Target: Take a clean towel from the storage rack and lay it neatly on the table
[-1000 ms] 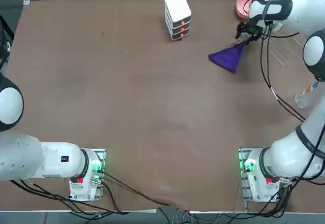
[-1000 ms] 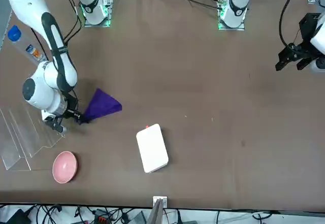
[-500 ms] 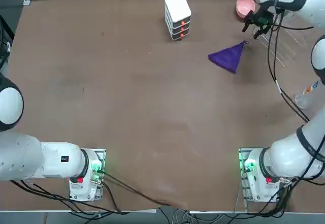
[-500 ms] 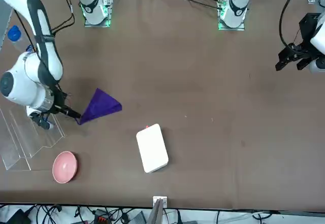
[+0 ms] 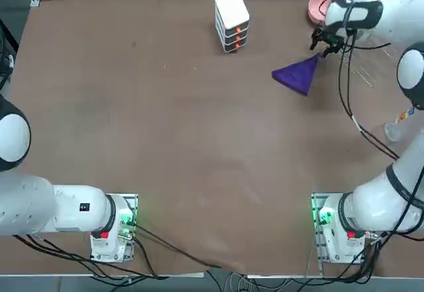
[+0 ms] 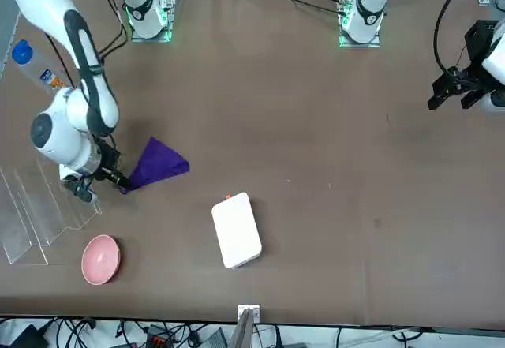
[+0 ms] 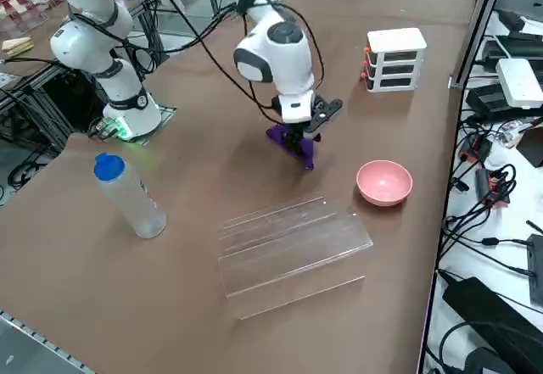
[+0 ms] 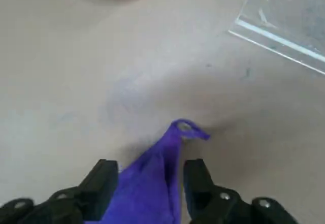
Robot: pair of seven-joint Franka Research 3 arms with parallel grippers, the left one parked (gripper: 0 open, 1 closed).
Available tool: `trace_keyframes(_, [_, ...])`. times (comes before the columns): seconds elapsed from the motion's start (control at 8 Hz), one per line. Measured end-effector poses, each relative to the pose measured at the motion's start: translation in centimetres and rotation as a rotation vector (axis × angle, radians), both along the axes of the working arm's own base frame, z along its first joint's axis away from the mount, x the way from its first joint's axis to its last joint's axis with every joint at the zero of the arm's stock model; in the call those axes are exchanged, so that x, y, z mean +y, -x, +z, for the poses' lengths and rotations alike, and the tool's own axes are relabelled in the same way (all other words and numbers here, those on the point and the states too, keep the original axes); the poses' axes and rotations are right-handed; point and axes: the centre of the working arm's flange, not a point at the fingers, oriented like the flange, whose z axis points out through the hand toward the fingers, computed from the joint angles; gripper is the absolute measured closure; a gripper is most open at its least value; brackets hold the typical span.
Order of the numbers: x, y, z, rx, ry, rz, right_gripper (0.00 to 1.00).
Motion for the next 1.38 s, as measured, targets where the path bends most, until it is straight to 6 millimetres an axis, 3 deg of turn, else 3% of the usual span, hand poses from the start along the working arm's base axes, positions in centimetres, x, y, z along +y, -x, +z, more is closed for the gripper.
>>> trace_keyframes(0.12, [0.2,-0.1,-0.7,-0.009,0.004,0.002,0.25])
trace_keyframes(0.25, [0.4,-0.1,-1.1,-0.012,0.006,0.004,0.36])
trace_keyframes(0.5, [0.8,-0.1,-1.1,-0.014,0.007,0.009,0.49])
trace_keyframes(1.38, [0.5,0.2,-1.7,-0.003,0.010,0.007,0.54])
